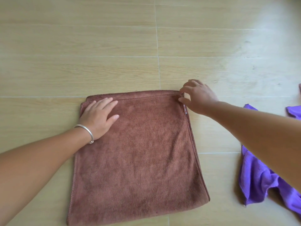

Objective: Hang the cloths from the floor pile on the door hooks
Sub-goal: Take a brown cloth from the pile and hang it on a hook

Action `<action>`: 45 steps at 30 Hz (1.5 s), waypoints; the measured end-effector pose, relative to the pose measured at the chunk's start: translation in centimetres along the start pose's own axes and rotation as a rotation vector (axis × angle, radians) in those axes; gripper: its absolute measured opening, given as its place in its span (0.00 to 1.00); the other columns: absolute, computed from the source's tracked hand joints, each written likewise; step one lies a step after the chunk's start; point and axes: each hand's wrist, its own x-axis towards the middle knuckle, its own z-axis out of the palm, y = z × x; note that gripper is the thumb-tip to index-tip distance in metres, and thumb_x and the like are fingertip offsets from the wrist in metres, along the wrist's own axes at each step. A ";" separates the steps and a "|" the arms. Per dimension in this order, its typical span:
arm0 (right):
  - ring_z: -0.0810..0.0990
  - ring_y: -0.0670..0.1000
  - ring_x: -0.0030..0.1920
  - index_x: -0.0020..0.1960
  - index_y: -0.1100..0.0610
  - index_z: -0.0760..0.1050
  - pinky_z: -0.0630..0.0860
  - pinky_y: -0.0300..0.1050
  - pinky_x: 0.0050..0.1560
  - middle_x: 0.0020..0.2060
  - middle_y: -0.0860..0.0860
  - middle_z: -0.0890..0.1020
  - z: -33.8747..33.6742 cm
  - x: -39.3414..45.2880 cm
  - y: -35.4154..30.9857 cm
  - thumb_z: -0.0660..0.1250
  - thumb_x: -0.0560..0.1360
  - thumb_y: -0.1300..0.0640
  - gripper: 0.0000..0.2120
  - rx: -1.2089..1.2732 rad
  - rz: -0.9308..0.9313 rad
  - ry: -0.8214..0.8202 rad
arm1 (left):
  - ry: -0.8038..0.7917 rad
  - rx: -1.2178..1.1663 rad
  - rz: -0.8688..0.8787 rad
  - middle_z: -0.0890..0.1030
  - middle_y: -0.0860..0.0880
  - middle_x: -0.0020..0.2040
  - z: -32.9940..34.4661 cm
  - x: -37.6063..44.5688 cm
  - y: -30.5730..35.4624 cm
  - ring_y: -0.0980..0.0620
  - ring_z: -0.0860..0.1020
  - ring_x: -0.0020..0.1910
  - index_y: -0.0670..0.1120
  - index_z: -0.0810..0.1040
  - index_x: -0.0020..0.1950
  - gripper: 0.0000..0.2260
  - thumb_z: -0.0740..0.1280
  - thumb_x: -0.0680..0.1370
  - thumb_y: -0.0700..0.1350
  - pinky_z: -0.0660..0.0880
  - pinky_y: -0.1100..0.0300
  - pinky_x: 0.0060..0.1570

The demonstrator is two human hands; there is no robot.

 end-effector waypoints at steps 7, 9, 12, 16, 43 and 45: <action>0.64 0.54 0.68 0.53 0.51 0.79 0.66 0.50 0.66 0.61 0.52 0.75 1.7 1.1 -1.7 0.69 0.74 0.47 0.12 0.256 0.211 0.091 | 0.130 -0.086 -0.199 0.81 0.45 0.52 -2.7 0.0 -5.5 0.40 0.76 0.52 0.46 0.80 0.58 0.11 0.68 0.76 0.45 0.73 0.48 0.51; 0.65 0.54 0.68 0.52 0.51 0.80 0.66 0.50 0.65 0.60 0.52 0.76 1.8 1.2 -1.8 0.70 0.74 0.49 0.10 0.280 0.229 0.109 | 0.088 -0.125 -0.257 0.79 0.51 0.45 -3.0 -0.4 -6.4 0.45 0.76 0.47 0.50 0.80 0.54 0.09 0.71 0.75 0.48 0.73 0.51 0.47; 0.66 0.54 0.67 0.52 0.53 0.79 0.66 0.49 0.64 0.60 0.52 0.76 2.0 1.1 -1.6 0.69 0.74 0.49 0.10 0.295 0.248 0.117 | 0.012 -0.247 -0.394 0.77 0.55 0.40 -3.2 -0.1 -6.8 0.49 0.76 0.40 0.55 0.78 0.42 0.05 0.73 0.72 0.51 0.74 0.54 0.43; 0.67 0.53 0.66 0.52 0.54 0.79 0.66 0.48 0.62 0.60 0.51 0.76 2.0 0.5 -1.1 0.68 0.75 0.49 0.10 0.347 0.243 0.156 | -0.040 -0.218 -0.376 0.77 0.51 0.42 -3.5 0.4 -6.7 0.48 0.76 0.40 0.54 0.74 0.37 0.08 0.72 0.72 0.50 0.72 0.55 0.43; 0.50 0.53 0.78 0.77 0.47 0.58 0.48 0.57 0.76 0.77 0.51 0.57 6.4 -9.2 -4.0 0.47 0.78 0.34 0.31 0.052 0.040 0.050 | -0.117 0.135 0.031 0.48 0.48 0.79 1.9 -6.6 1.7 0.49 0.45 0.77 0.57 0.48 0.78 0.32 0.41 0.76 0.68 0.43 0.45 0.74; 0.50 0.54 0.78 0.77 0.47 0.58 0.48 0.57 0.76 0.77 0.52 0.56 6.1 -10.2 -3.6 0.46 0.78 0.34 0.32 0.038 0.063 0.047 | -0.125 0.127 0.016 0.49 0.47 0.79 1.3 -7.9 1.0 0.49 0.46 0.77 0.56 0.50 0.78 0.31 0.43 0.77 0.67 0.45 0.44 0.74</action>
